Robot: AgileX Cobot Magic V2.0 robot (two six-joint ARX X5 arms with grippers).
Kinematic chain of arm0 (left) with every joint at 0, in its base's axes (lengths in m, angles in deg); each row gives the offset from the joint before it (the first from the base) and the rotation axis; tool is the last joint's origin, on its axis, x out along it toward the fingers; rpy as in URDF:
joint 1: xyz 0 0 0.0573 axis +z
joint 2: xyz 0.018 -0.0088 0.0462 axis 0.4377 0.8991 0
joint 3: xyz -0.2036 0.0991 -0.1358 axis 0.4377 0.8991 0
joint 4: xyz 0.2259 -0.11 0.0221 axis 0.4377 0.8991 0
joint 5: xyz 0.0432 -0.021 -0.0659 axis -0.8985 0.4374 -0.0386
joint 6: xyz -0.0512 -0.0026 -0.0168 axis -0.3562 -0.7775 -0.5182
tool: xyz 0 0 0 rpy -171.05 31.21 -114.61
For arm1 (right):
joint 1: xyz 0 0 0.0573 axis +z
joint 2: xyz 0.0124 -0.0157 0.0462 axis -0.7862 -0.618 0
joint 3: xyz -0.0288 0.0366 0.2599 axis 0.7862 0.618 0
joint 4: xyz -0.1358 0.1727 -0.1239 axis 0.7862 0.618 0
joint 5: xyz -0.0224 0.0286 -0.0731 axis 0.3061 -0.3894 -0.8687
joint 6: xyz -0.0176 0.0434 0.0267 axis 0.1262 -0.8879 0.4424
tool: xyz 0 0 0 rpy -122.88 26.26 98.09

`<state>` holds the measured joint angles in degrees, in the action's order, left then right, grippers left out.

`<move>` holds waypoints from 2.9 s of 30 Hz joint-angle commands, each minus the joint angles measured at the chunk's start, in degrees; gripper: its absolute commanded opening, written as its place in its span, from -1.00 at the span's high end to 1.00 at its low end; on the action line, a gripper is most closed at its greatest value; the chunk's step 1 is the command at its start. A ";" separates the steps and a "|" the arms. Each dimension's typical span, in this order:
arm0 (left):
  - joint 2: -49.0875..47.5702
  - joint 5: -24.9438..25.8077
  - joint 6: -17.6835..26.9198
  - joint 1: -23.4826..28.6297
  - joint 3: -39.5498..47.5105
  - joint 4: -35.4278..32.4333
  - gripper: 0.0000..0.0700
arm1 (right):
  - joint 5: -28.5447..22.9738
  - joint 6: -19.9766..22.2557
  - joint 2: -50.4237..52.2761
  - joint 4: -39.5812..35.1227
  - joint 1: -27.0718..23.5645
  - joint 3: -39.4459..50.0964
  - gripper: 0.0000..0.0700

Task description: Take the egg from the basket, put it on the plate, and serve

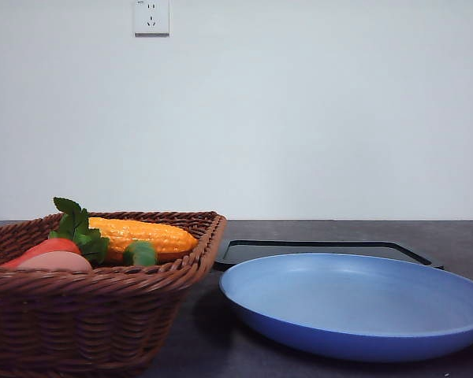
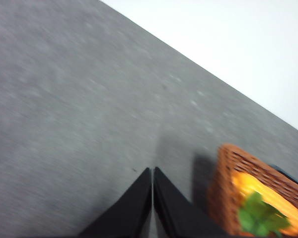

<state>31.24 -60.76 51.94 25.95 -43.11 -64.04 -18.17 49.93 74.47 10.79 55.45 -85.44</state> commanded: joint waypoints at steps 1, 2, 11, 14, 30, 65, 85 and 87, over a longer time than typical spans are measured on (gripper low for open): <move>-0.02 2.62 -2.40 0.04 0.79 1.18 1.00 | 0.92 -2.27 -0.04 -0.52 0.00 -0.59 1.00; -0.02 5.31 -2.22 0.04 0.79 0.35 1.00 | 1.01 -2.28 -0.04 -0.53 0.00 -0.59 1.00; 2.21 18.54 1.24 0.04 -4.08 1.40 1.00 | -0.66 -2.89 -2.81 14.85 -0.07 -10.85 1.00; 5.76 20.15 3.54 0.00 -8.01 2.50 1.00 | -0.36 -0.64 -6.48 18.64 -0.07 -16.39 1.00; 34.50 24.76 19.12 -1.78 -33.91 15.73 1.00 | 11.33 6.71 -32.26 37.77 -0.04 -38.99 1.00; 51.39 33.03 21.59 -12.81 -40.15 19.74 0.06 | 17.70 11.04 -73.96 32.88 6.87 -38.34 0.37; 51.39 37.31 21.87 -14.77 -40.15 19.96 -0.10 | 17.65 11.06 -67.67 36.06 7.07 -38.37 1.00; 51.39 37.36 21.99 -16.31 -40.19 20.53 -0.10 | 15.42 11.07 -64.61 37.22 6.93 -38.38 1.00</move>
<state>82.25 -23.89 73.20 10.10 -82.34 -43.40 -2.25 60.94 9.43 48.10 62.30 -123.58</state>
